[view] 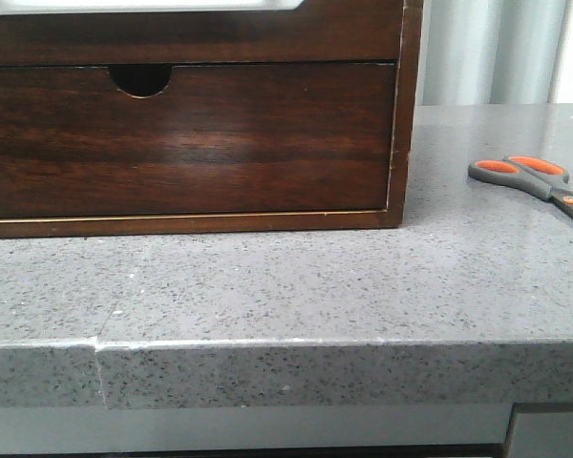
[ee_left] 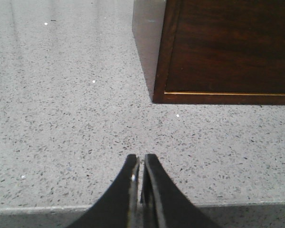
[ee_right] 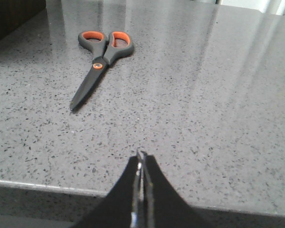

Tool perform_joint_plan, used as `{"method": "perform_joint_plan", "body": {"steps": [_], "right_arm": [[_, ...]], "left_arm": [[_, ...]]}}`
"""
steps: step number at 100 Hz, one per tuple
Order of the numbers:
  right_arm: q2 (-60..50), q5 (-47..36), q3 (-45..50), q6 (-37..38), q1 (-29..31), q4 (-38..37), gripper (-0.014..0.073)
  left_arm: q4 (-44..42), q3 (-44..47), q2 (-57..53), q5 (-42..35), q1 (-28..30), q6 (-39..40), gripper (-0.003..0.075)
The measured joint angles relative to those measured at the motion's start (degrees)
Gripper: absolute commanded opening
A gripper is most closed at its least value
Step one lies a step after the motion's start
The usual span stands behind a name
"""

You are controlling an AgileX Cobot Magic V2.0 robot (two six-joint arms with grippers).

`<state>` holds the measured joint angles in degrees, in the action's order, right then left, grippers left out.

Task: Put scissors in drawer with both arms
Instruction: 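Reach the left gripper toward the white drawer handle on the wooden cabinet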

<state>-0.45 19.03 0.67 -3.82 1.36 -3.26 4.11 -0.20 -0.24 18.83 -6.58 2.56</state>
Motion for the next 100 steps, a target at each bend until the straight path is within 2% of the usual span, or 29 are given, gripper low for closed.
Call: {"method": "perform_joint_plan", "body": {"steps": [15, 22, 27, 40, 51, 60, 67, 75, 80, 100], "right_arm": [[0.00, 0.00, 0.00, 0.00, 0.00, 0.00, -0.0045], [0.00, 0.00, 0.00, 0.00, 0.00, 0.00, -0.0045], [0.00, -0.54, 0.00, 0.00, 0.00, 0.00, -0.0045], [0.00, -4.85, 0.00, 0.00, 0.00, 0.00, -0.0045], [0.00, -15.02, 0.00, 0.00, 0.00, 0.73, -0.0045], [0.00, -24.25, 0.00, 1.10, 0.00, 5.90, -0.0045], [0.00, -27.78, 0.00, 1.72, 0.00, 12.65, -0.0045], [0.00, -27.78, 0.00, 1.94, 0.00, 23.05, -0.0045], [0.00, -27.06, 0.00, 2.08, 0.00, 27.03, -0.0045], [0.00, -23.64, -2.96, 2.20, 0.00, 31.11, -0.0045]], "left_arm": [[-0.11, 0.00, 0.00, -0.17, 0.00, 0.00, -0.0020], [2.38, 0.00, 0.00, -1.27, 0.00, 0.00, -0.0020], [7.86, 0.00, 0.00, -2.13, 0.00, 0.00, -0.0020], [28.76, 0.00, 0.00, -4.24, 0.00, 0.02, -0.0020], [40.77, 0.00, 0.00, -5.84, 0.00, 0.12, -0.0020], [47.00, 0.00, 0.00, -7.27, 0.00, 0.12, -0.0020], [50.03, 0.00, 0.00, -7.70, 0.00, 0.12, -0.0020], [51.72, -0.10, 0.00, -7.83, 0.00, 0.12, -0.0020], [51.98, -0.20, 0.00, -7.83, 0.00, -0.49, -0.0020], [48.32, -6.00, 0.24, -7.21, 0.00, -6.91, -0.0020]]}}
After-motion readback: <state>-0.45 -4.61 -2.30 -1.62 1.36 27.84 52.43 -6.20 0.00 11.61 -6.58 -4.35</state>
